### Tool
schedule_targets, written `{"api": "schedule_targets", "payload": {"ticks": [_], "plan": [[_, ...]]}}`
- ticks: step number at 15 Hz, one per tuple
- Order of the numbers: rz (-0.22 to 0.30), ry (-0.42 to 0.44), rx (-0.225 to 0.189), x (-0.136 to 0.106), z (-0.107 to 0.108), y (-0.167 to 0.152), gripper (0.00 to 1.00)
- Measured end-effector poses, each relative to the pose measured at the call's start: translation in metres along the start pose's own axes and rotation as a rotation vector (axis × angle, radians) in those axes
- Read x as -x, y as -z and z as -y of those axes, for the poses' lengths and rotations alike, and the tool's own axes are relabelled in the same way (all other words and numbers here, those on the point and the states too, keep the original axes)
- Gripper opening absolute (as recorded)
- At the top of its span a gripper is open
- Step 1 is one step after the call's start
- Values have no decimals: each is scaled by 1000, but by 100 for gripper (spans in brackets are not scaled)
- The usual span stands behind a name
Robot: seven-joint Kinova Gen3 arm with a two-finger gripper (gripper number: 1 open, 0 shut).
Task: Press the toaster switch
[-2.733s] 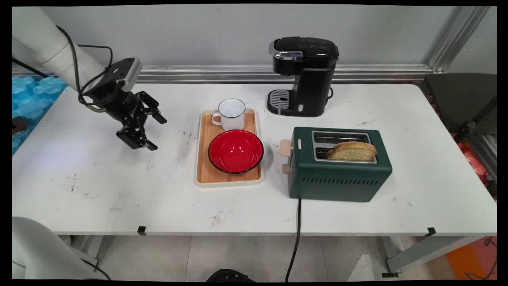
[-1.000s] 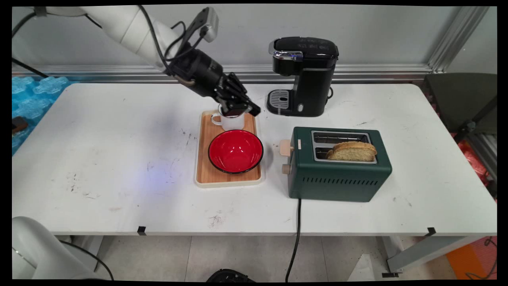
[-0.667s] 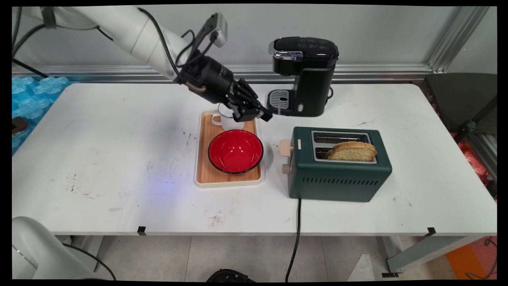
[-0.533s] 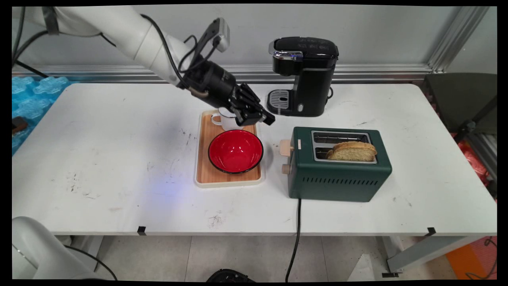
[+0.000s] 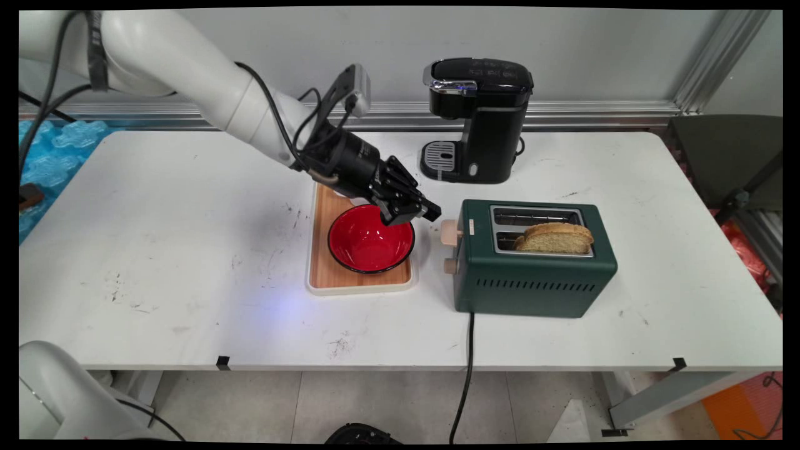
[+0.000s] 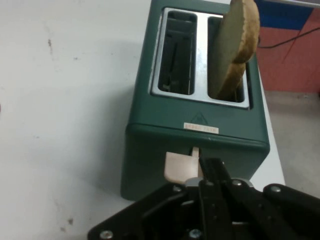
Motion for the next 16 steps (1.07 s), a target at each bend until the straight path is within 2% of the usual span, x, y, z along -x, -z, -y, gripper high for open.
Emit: {"api": "schedule_targets", "payload": {"ticks": [16], "plan": [[-29, -62, 4, 23, 8, -43, 0]]}}
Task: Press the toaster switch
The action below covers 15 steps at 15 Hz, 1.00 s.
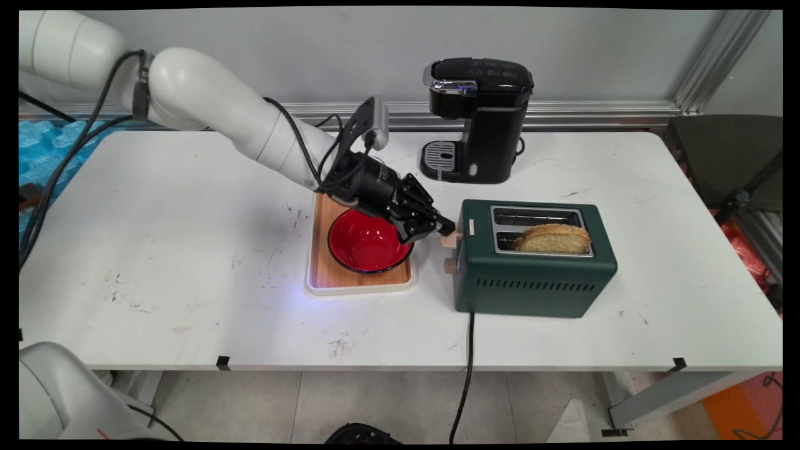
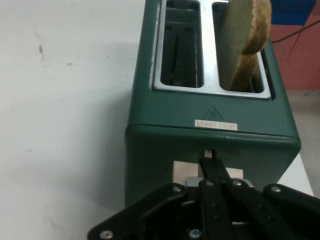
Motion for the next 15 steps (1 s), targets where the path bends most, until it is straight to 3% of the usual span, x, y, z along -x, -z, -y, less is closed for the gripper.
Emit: {"api": "schedule_targets", "payload": {"ticks": [15], "plan": [[14, -14, 3, 20, 1, -20, 0]]}}
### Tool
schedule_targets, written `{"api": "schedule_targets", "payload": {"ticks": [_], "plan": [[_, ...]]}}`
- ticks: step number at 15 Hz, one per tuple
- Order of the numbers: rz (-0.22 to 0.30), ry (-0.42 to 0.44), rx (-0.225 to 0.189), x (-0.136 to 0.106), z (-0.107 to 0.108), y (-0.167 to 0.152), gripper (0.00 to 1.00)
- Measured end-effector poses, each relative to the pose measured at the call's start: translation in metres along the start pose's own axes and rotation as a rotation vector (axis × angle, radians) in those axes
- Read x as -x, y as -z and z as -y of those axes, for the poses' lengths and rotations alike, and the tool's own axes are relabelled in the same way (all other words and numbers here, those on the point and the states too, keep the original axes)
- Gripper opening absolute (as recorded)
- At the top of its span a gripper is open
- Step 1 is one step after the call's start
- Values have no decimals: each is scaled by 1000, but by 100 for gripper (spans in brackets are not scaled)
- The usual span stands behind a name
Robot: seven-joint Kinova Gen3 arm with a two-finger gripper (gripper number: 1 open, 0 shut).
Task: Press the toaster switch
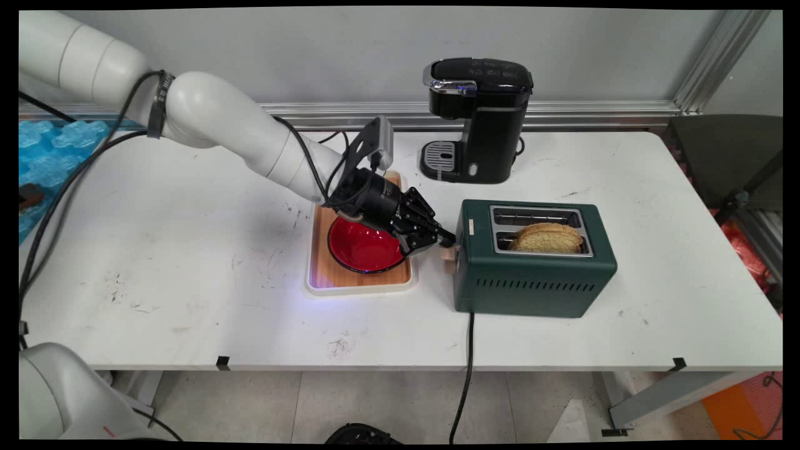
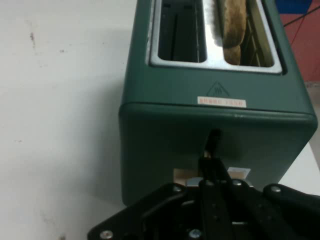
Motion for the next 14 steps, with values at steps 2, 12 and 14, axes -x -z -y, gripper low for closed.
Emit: {"api": "schedule_targets", "payload": {"ticks": [2, 12, 14], "plan": [[5, 1, -1, 3, 0, -2, 0], [22, 4, -3, 15, 1, -7, 0], [26, 4, -5, 15, 2, -6, 0]]}}
